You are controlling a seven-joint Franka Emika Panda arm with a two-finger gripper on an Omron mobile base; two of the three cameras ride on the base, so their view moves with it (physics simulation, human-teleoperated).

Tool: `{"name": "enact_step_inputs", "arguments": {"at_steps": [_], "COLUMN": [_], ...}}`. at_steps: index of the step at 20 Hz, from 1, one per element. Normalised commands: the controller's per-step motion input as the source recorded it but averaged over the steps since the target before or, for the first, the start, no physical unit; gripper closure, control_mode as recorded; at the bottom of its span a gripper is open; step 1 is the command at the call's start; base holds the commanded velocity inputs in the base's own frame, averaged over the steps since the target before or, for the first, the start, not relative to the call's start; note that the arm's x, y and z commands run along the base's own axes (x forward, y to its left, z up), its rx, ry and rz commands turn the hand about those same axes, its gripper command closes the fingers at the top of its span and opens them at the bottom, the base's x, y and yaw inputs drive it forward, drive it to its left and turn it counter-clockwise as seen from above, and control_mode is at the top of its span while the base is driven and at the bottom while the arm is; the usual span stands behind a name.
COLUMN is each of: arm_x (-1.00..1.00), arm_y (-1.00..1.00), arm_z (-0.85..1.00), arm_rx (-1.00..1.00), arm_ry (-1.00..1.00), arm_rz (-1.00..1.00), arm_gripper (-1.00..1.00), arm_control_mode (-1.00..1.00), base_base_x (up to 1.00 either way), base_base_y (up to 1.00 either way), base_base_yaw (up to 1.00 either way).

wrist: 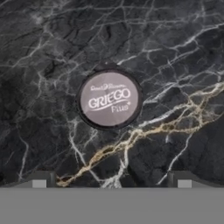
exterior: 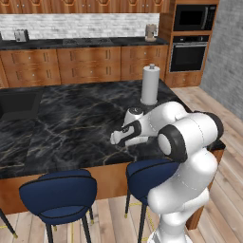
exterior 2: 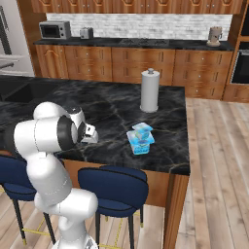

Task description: Stack the yogurt containers by placing the smaller containers on top of the larger containers.

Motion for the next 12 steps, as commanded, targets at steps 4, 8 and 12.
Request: {"name": "enact_step_inputs", "arguments": {"at_steps": [4,8,12], "arm_x": [0.23,0.24,0.18], "arm_y": [0.00,0.00,0.00], "arm_z": [-0.09,-0.05,-0.04], "arm_rx": [0.00,0.00,0.00], "arm_ry": [0.00,0.00,0.00], "arm_rz": [0.00,0.00,0.00], "arm_gripper": [-1.00,-1.00,-1.00], "arm_control_mode": [-1.00,-1.00,-1.00], "base_base_x": [0.00,0.00,0.00], "base_base_y": [0.00,0.00,0.00], "base_base_yaw": [0.00,0.00,0.00]}}
